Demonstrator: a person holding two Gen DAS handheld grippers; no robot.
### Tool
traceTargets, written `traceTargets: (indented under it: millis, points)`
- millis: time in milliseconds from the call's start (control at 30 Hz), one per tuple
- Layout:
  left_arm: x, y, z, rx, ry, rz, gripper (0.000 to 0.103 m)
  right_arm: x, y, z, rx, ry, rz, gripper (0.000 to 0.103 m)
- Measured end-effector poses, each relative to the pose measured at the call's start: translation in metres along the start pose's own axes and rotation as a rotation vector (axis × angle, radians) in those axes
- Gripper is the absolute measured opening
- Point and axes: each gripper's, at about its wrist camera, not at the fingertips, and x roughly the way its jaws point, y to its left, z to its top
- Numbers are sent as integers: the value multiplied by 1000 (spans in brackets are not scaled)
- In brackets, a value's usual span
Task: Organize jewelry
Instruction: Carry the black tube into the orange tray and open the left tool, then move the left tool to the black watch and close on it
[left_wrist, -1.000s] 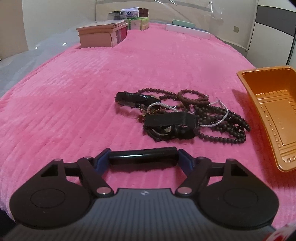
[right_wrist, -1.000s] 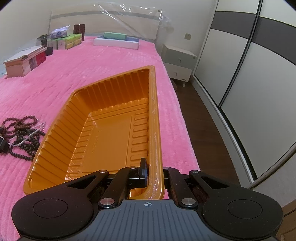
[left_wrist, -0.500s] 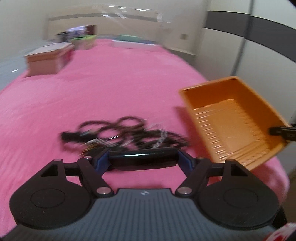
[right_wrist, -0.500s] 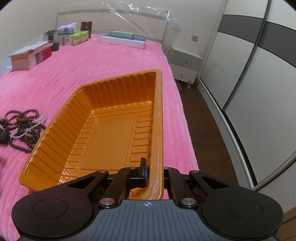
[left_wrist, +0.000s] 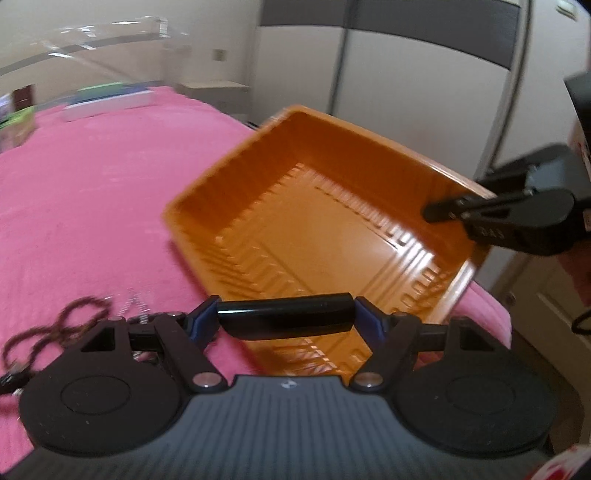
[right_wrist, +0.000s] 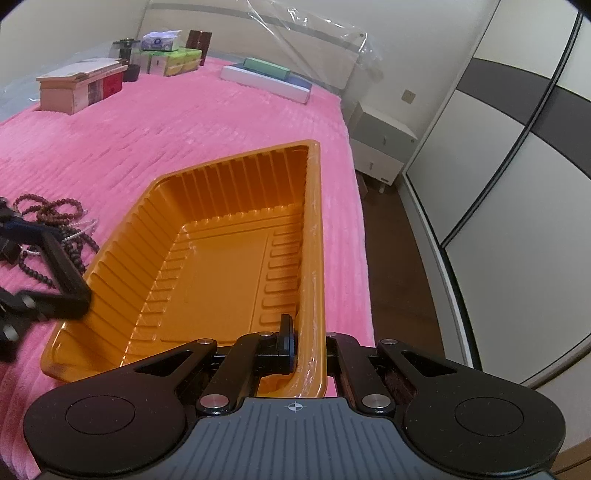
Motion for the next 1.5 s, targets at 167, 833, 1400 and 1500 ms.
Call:
traceTargets:
  millis: [167,833,1400,1500]
  points:
    - [13,-5,-1,53,2,-43,75,0,0,0,4,1,1,3]
    - [-63,57,-53,-90,-37,277,83,-3,0,-5,24,-6,0,3]
    - [-57,103,-84,-247,4,450,83,-1,5,-4,22,3,-16,3]
    - [-47,99,-85,-194,30,454,83,0,5,-4,19,4,-17,3]
